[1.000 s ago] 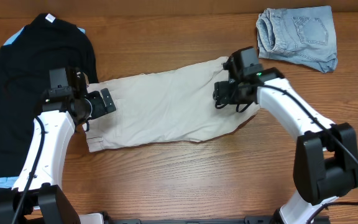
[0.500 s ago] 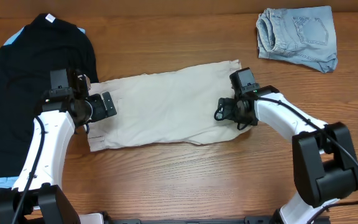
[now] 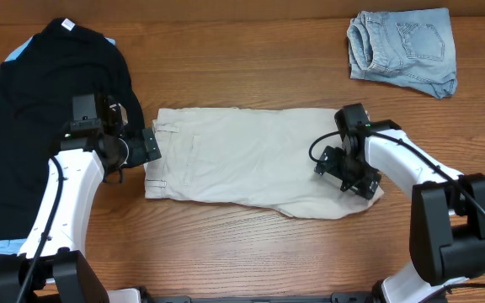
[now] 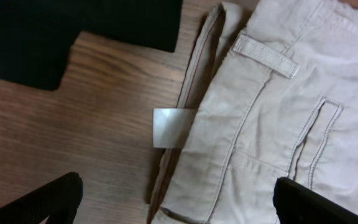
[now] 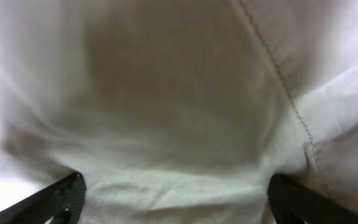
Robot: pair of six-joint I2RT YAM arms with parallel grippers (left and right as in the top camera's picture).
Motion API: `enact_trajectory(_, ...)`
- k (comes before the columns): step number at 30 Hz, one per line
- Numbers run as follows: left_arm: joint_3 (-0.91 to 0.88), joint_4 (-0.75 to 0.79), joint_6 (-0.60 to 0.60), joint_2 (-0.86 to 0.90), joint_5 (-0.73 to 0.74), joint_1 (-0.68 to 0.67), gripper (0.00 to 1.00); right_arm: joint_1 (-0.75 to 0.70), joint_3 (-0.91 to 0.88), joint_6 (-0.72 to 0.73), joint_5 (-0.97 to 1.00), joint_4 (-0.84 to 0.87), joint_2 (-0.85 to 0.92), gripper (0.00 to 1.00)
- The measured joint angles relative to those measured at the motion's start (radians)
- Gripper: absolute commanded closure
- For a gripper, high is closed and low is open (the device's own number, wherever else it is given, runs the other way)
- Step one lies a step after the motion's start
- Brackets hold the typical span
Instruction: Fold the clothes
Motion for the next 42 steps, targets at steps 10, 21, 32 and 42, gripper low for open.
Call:
enact_trajectory(10, 0.002, 0.212, 0.153, 0.160, 0.101, -0.005, 0.00, -0.005, 0.039, -0.100, -0.009, -0.132, -0.319, 0.00)
enact_trajectory(21, 0.002, 0.361, 0.309, 0.320, 0.278, -0.005, 0.00, -0.005, 0.175, -0.287, -0.015, -0.153, -0.517, 0.00)
enact_trajectory(32, 0.027, 0.332, 0.334, 0.376, 0.398, -0.005, 0.05, -0.005, 0.175, -0.310, -0.015, -0.166, -0.514, 0.00)
enact_trajectory(42, 0.065, 0.266, 0.331, 0.419, 0.490, -0.037, 0.22, -0.005, 0.175, -0.318, -0.015, -0.158, -0.514, 0.04)
